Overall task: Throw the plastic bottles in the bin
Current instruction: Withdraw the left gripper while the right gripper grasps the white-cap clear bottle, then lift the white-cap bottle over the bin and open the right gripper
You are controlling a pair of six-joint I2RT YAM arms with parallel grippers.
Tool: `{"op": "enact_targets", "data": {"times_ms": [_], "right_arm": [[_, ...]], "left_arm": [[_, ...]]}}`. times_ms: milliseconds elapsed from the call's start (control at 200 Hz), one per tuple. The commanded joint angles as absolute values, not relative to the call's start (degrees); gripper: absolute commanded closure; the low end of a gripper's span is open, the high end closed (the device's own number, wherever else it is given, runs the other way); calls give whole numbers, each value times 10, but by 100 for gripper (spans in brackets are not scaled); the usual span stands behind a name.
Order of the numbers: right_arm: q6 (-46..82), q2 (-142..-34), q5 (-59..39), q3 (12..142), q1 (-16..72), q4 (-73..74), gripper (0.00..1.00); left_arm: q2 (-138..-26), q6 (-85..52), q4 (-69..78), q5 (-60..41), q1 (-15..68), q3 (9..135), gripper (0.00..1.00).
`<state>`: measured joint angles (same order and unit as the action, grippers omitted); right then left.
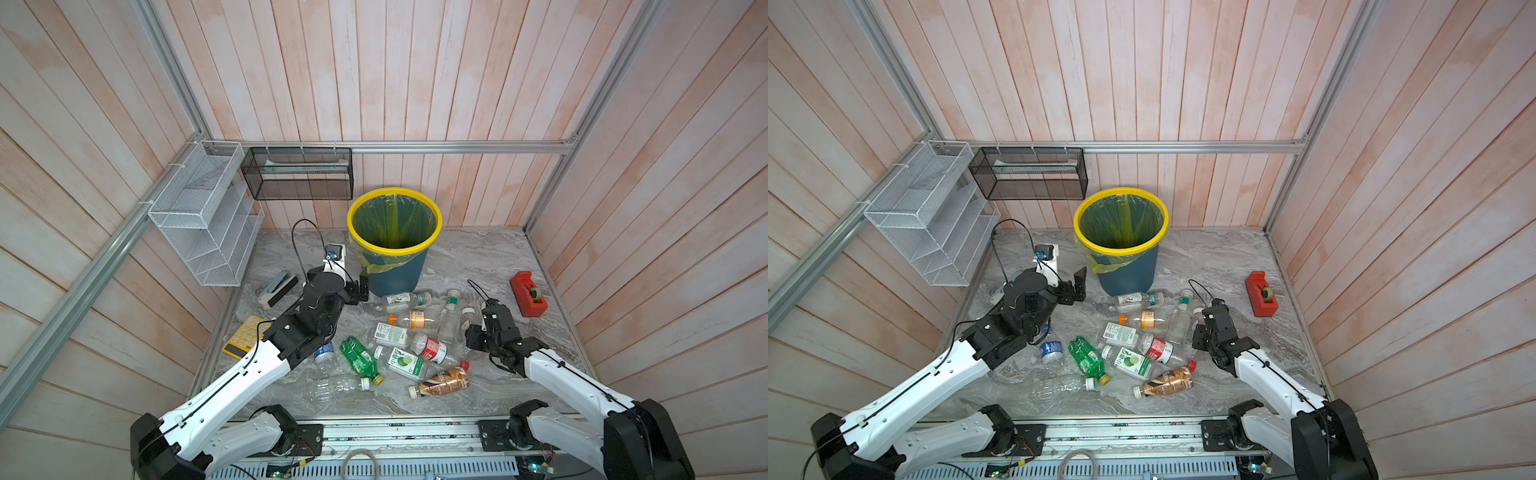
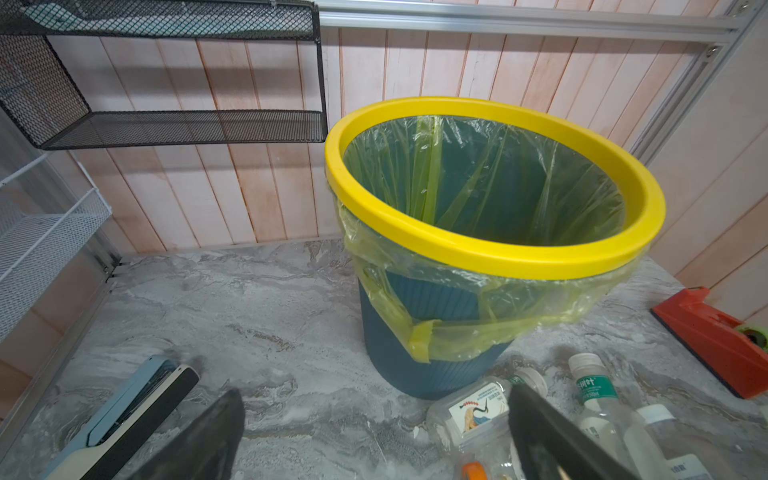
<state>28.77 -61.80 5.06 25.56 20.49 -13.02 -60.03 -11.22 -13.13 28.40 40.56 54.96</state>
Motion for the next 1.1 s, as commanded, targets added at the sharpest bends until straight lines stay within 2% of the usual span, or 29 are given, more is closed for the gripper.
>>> {"op": "enact_targets", "data": {"times_ms": [0, 180, 440, 575, 765, 850, 875, 945, 1010, 1040, 1095], "right_arm": [[290, -619, 53, 257, 207, -118, 57], [292, -553, 53, 261, 207, -114, 63], [283, -401, 96, 320, 200, -127, 63], [272, -387, 89, 399, 190, -107, 63], [269, -482, 10, 550, 189, -35, 63], [298, -554, -46, 610, 191, 28, 63], [308, -580, -68, 628, 195, 51, 68], [316, -665, -108, 697, 226, 77, 68], [275, -762, -121, 807, 278, 23, 65], [257, -812, -116, 862, 293, -22, 57], [242, -873, -115, 941, 298, -91, 48]], "left_arm": [[-583, -125, -144, 312, 406, 532, 0], [-557, -147, -150, 313, 388, 499, 0], [-516, -207, -162, 288, 322, 434, 0], [-497, -237, -172, 275, 290, 397, 0], [-482, -265, -189, 255, 269, 362, 0], [-484, -276, -197, 251, 268, 358, 0], [-487, -279, -201, 250, 269, 356, 0], [-493, -288, -209, 252, 269, 358, 0], [-498, -292, -213, 252, 269, 359, 0], [-500, -293, -213, 251, 268, 359, 0], [-502, -294, -217, 249, 268, 361, 0]]}}
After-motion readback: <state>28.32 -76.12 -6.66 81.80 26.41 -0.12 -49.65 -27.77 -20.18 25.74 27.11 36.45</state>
